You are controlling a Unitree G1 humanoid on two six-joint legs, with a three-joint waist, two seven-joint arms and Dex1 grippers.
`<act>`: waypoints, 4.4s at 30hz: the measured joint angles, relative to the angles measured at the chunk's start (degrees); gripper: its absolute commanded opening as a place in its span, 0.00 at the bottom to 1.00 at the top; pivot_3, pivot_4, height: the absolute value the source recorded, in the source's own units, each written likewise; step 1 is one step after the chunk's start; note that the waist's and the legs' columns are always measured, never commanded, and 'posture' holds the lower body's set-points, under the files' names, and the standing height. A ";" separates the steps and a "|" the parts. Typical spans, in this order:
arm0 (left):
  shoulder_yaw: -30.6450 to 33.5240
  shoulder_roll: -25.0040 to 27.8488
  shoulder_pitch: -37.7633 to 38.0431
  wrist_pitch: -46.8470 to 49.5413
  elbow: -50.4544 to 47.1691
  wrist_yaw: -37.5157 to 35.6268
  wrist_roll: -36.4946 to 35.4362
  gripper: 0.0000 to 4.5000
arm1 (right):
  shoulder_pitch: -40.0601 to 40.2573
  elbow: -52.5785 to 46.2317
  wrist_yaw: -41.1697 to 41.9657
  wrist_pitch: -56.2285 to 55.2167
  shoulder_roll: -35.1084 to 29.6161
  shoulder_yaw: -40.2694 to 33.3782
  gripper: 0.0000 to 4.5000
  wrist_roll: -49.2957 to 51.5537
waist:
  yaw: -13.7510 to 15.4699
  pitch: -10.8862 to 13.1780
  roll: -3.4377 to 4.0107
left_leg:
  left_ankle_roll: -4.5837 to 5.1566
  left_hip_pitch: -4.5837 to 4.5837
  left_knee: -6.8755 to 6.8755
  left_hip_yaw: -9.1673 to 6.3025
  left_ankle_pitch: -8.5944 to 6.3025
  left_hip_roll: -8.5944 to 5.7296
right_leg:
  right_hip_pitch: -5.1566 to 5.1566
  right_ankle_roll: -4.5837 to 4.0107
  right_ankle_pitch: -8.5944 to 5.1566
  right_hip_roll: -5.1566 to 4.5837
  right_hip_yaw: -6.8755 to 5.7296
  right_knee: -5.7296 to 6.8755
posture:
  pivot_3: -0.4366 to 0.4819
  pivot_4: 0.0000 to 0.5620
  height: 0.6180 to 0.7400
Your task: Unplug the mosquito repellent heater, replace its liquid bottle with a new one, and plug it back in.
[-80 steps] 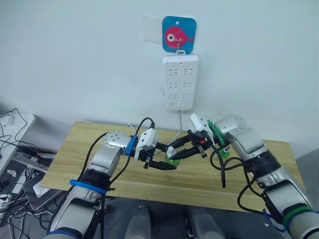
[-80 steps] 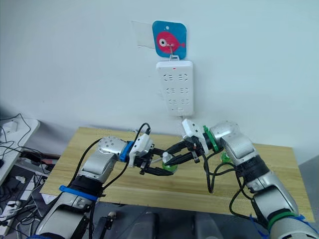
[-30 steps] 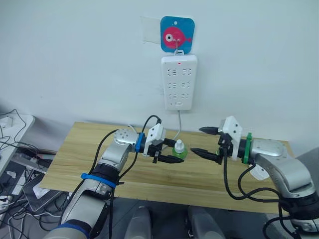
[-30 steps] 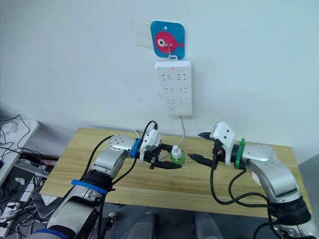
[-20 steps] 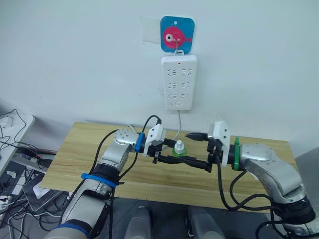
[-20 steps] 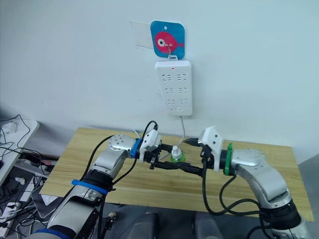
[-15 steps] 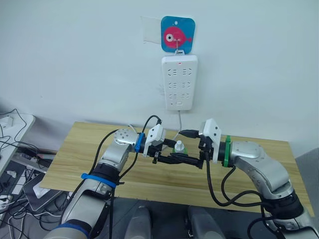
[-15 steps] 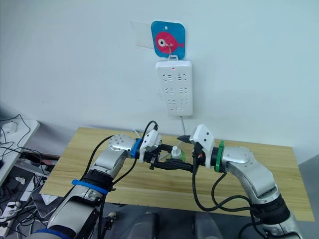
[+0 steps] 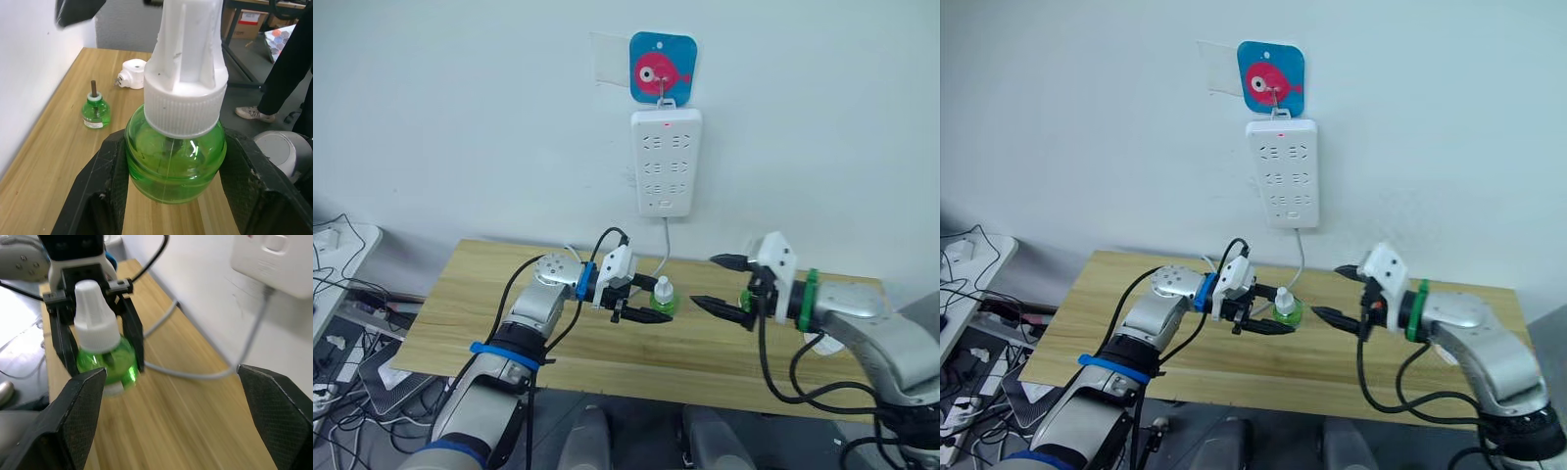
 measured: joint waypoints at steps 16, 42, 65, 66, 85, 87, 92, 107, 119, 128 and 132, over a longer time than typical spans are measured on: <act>-0.04 -0.48 -0.05 -0.21 0.07 -0.10 0.06 0.50 | -5.15 -2.85 -4.08 6.76 8.40 5.08 0.70 9.06 | 0.15 -0.03 0.02 | 0.02 -0.04 0.01 0.00 0.02 -0.04 | 0.00 0.00 0.00 -0.05 -0.02 -0.02 | 0.51 0.28 1.00; -0.19 -0.24 0.09 0.33 -0.39 -0.19 0.12 0.50 | -9.43 1.94 -4.67 5.66 10.23 7.32 0.07 7.57 | 0.09 -0.02 0.02 | 0.02 -0.02 0.00 -0.02 0.02 -0.02 | -0.01 0.00 0.00 -0.02 -0.02 0.01 | 0.51 0.30 1.00; -0.05 0.52 3.18 0.49 -1.88 1.20 0.07 0.50 | 10.66 1.30 -24.63 -3.04 8.23 -14.36 0.07 1.90 | -0.58 0.03 0.08 | 0.05 0.06 -0.05 0.06 0.02 -0.04 | 0.00 0.04 -0.04 -0.01 0.09 0.08 | 0.48 0.36 1.00; -0.05 0.49 3.18 0.51 -1.92 1.24 0.06 0.50 | 11.36 1.97 -24.78 -4.00 8.50 -14.35 0.07 0.97 | -0.70 0.03 0.09 | 0.06 0.07 -0.05 0.05 0.02 -0.02 | 0.01 0.05 -0.04 0.02 0.08 0.08 | 0.48 0.36 1.00; 2.32 2.98 3.76 2.57 -3.78 1.85 -1.08 0.50 | 14.97 13.06 -17.73 -22.52 17.19 -0.84 0.07 -10.04 | -1.31 0.08 0.16 | 0.06 0.08 -0.06 0.04 0.02 -0.01 | 0.02 0.04 -0.05 0.03 0.09 0.08 | 0.49 0.37 1.00; 2.66 3.93 4.49 2.87 -4.99 2.19 -1.31 0.50 | 11.45 18.21 -17.99 -25.19 19.00 1.52 0.07 -12.65 | -1.12 0.09 0.17 | 0.06 0.08 -0.07 0.04 0.02 -0.04 | 0.03 0.05 -0.05 0.01 0.07 0.03 | 0.53 0.36 1.00; 4.30 5.36 7.29 3.98 -7.18 2.92 -1.90 0.50 | 5.26 31.54 -19.57 -31.52 23.22 2.93 0.07 -16.95 | -0.02 0.11 0.20 | 0.05 0.05 -0.09 0.02 0.03 -0.03 | 0.00 0.04 -0.05 -0.02 0.04 0.02 | 0.58 0.36 1.00; 5.68 7.92 10.02 6.37 -12.91 4.95 -2.26 0.50 | -1.50 54.61 -24.24 -41.76 26.23 1.84 0.07 -22.66 | 0.46 0.14 0.24 | 0.05 0.06 -0.13 0.03 0.03 -0.03 | -0.02 0.00 -0.06 -0.04 0.05 0.05 | 0.60 0.36 1.00; 5.65 7.48 9.54 6.60 -13.13 4.86 -2.44 0.50 | -2.78 57.00 -25.60 -44.07 26.43 0.48 0.72 -22.86 | 0.40 0.14 0.24 | 0.05 0.06 -0.13 0.04 0.03 -0.03 | -0.02 0.00 -0.06 -0.04 0.06 0.05 | 0.58 0.35 1.00; 5.56 6.87 9.37 6.67 -13.02 4.76 -2.47 0.50 | 3.58 38.48 -18.16 -39.09 25.13 0.76 0.99 -17.39 | 0.26 0.20 0.35 | 0.05 0.05 -0.13 0.02 0.03 -0.02 | -0.01 0.00 -0.07 -0.04 0.06 0.07 | 0.56 0.36 1.00; 5.53 6.80 9.12 6.68 -12.86 4.68 -2.47 0.50 | 4.97 24.04 -14.31 -28.62 21.96 1.83 0.91 -11.30 | 0.24 0.23 0.39 | 0.05 0.05 -0.13 0.00 0.03 -0.01 | 0.00 0.00 -0.07 -0.03 0.04 0.04 | 0.54 0.37 1.00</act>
